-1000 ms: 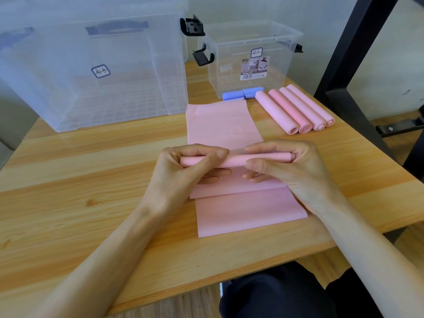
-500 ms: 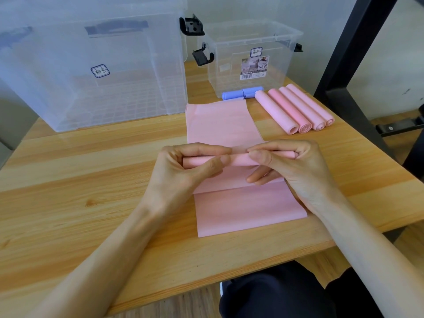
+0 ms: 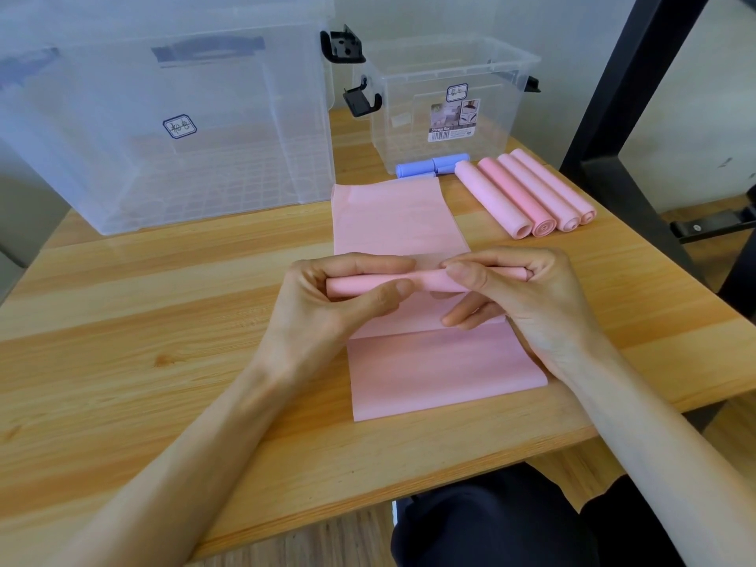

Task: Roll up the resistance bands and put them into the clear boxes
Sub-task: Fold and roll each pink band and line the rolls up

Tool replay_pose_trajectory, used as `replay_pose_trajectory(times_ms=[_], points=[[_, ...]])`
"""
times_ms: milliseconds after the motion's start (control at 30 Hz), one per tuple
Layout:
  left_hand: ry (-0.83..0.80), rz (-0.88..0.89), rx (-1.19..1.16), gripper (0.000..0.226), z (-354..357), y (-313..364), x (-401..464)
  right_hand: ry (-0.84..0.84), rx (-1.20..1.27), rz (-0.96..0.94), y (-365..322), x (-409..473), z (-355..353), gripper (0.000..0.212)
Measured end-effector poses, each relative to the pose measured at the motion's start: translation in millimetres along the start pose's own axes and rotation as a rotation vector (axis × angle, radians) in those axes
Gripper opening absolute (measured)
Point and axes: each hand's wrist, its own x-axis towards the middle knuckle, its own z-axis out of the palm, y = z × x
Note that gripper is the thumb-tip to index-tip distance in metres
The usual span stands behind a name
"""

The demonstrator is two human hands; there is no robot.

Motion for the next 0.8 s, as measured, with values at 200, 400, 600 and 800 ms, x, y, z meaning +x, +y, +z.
replay_pose_trajectory(times_ms=[200, 400, 600, 800], points=[[0.028, -0.018, -0.001, 0.014, 1.7, 1.3, 0.5, -0.027, 0.001, 0.023, 0.6, 0.6, -0.6, 0.026], [0.043, -0.076, -0.036, 0.014, 1.9, 1.2, 0.9, -0.058, -0.01, -0.027, 1.6, -0.3, -0.8, 0.024], [0.025, -0.033, -0.055, 0.013, 1.4, 1.1, 1.3, -0.028, -0.022, -0.025, 0.9, -0.5, 0.0, 0.019], [0.022, -0.004, 0.015, 0.017, 0.6, 1.1, 0.3, -0.031, -0.026, 0.003, 0.8, 0.4, -0.3, 0.021]])
